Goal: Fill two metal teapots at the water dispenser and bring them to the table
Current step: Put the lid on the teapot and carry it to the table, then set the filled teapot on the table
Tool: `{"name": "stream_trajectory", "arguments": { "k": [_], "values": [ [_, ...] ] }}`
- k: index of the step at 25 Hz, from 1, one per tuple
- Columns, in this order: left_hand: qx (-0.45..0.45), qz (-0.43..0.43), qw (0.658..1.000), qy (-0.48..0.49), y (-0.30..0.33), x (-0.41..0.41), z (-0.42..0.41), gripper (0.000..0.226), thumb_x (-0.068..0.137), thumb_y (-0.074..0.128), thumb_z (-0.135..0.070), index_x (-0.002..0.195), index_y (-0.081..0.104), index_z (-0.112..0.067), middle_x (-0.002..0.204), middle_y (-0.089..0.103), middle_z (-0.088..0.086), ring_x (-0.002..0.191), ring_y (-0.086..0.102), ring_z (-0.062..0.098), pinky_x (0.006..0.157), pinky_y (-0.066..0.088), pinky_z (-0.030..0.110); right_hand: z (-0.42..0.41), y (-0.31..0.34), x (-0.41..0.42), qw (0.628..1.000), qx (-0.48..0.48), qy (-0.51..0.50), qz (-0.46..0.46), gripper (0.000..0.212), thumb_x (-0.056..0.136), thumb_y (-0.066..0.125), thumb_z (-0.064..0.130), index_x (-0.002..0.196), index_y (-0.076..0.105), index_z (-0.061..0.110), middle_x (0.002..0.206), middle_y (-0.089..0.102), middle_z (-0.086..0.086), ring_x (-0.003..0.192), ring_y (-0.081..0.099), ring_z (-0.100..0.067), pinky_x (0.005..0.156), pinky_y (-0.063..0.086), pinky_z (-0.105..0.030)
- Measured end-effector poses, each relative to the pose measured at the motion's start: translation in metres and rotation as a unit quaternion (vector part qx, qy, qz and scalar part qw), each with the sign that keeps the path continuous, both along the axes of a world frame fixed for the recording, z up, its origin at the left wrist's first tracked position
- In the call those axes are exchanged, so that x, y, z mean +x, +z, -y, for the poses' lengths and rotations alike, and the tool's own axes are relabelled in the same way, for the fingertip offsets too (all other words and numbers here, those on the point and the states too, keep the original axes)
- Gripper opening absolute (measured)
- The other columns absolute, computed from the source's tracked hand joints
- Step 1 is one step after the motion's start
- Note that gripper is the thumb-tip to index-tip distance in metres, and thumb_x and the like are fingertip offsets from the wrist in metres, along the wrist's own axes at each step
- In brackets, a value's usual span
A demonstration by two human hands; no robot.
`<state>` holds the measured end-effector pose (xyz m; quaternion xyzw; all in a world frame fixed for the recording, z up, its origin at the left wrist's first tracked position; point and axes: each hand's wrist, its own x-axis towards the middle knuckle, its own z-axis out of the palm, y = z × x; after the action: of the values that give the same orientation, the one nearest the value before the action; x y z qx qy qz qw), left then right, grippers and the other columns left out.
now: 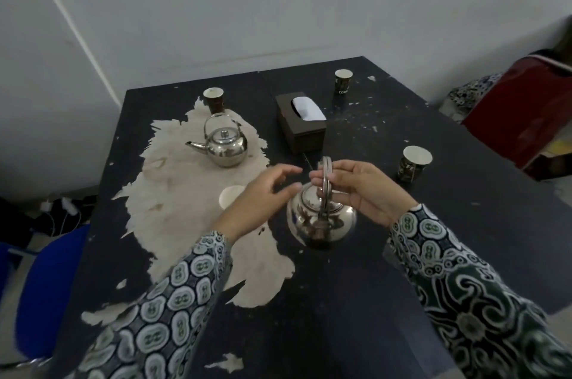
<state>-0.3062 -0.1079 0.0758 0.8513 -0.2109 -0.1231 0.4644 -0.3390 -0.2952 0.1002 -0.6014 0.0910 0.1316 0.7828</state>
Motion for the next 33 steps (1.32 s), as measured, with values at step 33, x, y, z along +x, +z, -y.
{"name": "stream_trajectory", "arguments": {
  "k": [33],
  "values": [
    [-0.045,-0.136,0.952,0.270,-0.162,0.261,0.307,0.096,0.066,0.081,-0.019,0.145,0.026,-0.021,0.136,0.055,0.004,0.127,0.049,0.022,0.110,0.035,0.042,0.276,-0.127,0.287,0.704,-0.604,0.366,0.074,0.068,0.088,0.045,0.005,0.145,0.015,0.028,0.157,0.008,-0.006,0.137,0.030,-0.028,0.110,0.031,-0.038]
  ]
}}
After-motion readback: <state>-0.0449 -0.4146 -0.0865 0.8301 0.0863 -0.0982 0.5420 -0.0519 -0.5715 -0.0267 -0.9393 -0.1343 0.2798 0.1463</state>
